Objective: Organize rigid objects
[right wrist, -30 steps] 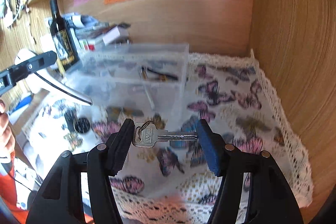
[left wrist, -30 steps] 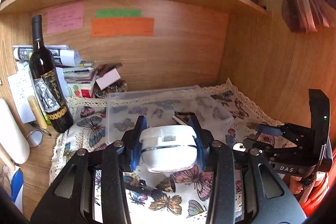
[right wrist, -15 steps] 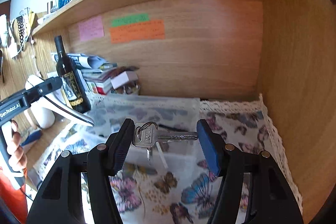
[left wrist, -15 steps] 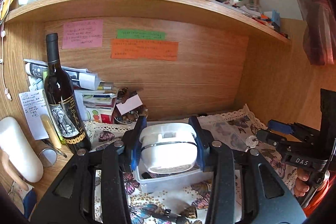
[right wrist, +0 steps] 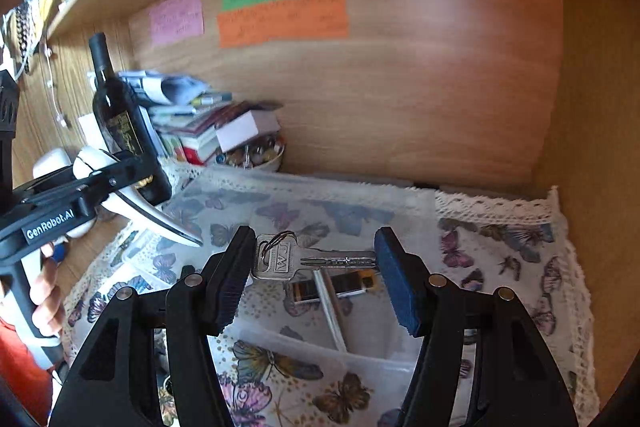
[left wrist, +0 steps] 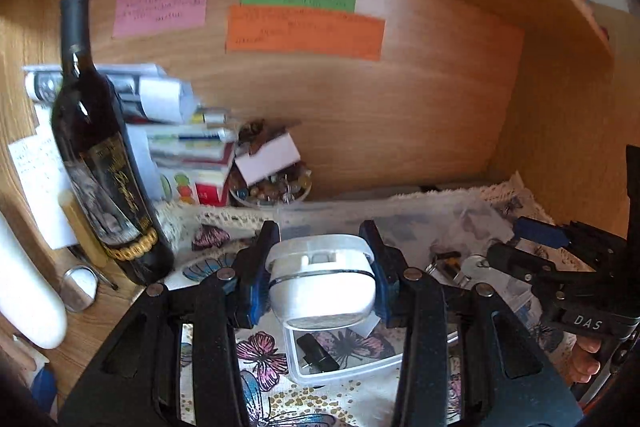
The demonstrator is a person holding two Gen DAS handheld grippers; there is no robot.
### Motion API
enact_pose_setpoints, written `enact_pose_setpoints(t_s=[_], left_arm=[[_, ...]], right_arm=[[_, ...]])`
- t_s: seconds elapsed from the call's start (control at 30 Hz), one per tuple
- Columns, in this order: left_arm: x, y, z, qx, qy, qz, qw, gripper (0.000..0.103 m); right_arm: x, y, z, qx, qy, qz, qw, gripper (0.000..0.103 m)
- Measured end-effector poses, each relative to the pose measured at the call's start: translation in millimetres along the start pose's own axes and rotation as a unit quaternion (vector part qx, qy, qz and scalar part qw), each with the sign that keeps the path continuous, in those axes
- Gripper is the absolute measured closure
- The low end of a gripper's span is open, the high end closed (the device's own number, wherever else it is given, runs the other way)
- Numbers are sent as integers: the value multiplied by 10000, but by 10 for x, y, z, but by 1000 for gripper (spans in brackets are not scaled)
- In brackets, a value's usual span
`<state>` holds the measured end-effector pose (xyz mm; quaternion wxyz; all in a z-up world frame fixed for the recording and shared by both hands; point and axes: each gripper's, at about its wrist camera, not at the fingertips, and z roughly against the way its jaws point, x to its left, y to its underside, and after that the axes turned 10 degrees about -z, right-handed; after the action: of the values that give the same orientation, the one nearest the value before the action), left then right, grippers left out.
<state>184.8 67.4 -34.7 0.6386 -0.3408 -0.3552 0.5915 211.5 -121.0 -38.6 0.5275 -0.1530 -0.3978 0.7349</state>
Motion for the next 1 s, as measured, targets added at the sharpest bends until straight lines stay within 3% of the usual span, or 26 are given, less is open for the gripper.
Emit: enact_pose_setpoints(t_s=[0.23, 0.6, 0.8, 1.0], left_arm=[[-87, 163, -123, 203, 126, -149, 9996, 62], [-199, 267, -367, 643, 180, -300, 9973, 62], [-156, 231, -273, 588, 242, -210, 9978, 62], [-127, 181, 5, 366, 217, -198, 9989, 47]], right_arm=[[36, 85, -362, 542, -25, 103, 9985, 44], [54, 139, -555, 853, -5, 113, 9963, 44], [54, 132, -503, 861, -20, 91, 9962, 40], [63, 80, -190, 516, -62, 71, 9986, 36]])
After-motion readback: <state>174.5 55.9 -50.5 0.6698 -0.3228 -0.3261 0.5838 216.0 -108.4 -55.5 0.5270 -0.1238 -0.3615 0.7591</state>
